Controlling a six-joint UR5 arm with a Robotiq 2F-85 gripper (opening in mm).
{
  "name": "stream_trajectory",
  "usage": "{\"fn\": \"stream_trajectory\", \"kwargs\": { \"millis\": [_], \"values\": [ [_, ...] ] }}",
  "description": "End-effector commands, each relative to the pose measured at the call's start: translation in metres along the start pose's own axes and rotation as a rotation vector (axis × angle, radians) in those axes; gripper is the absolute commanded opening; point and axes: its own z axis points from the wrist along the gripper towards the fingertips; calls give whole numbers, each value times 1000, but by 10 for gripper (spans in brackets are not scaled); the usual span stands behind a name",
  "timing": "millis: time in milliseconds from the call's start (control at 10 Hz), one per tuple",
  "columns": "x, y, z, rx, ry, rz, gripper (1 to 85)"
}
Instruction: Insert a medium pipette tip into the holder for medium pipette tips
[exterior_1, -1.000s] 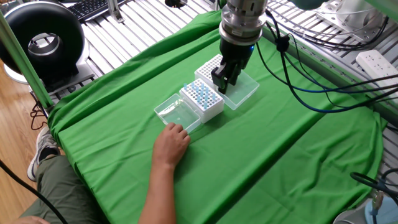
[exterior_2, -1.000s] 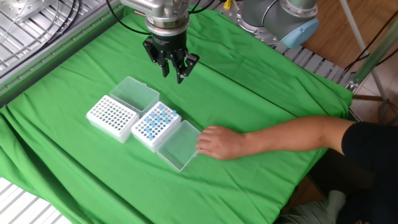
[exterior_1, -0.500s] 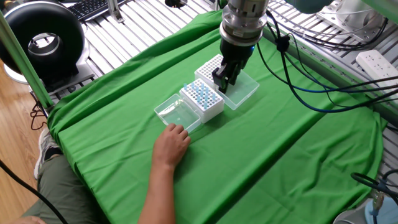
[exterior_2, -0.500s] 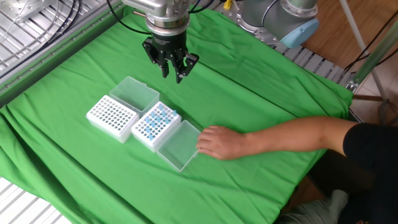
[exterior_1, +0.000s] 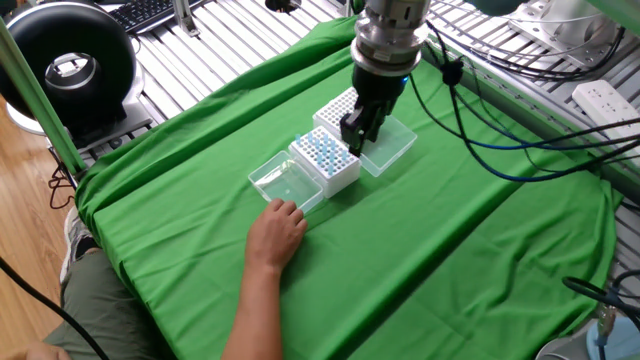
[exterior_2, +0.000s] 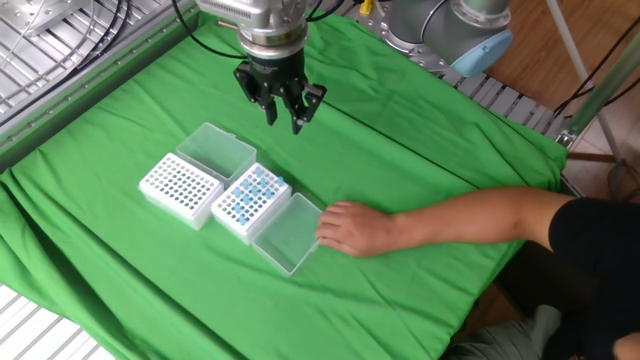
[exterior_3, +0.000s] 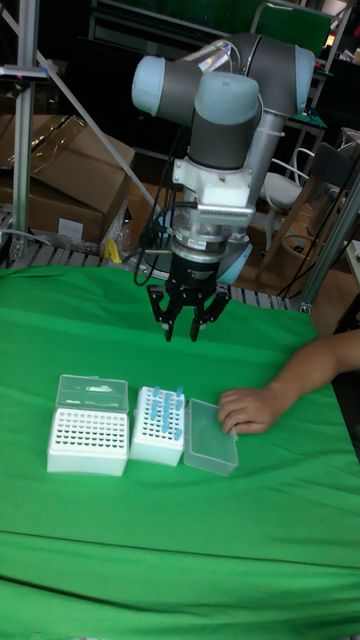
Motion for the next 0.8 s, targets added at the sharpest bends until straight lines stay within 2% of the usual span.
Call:
{"fn": "stream_trajectory", "kwargs": {
  "millis": [0, 300, 700],
  "values": [
    [-25, 15, 21, -6, -36, 23, 430],
    [-33, 13, 36, 16, -60, 24, 420],
    [-33, 7, 46, 29, -78, 20, 413]
  ]
}}
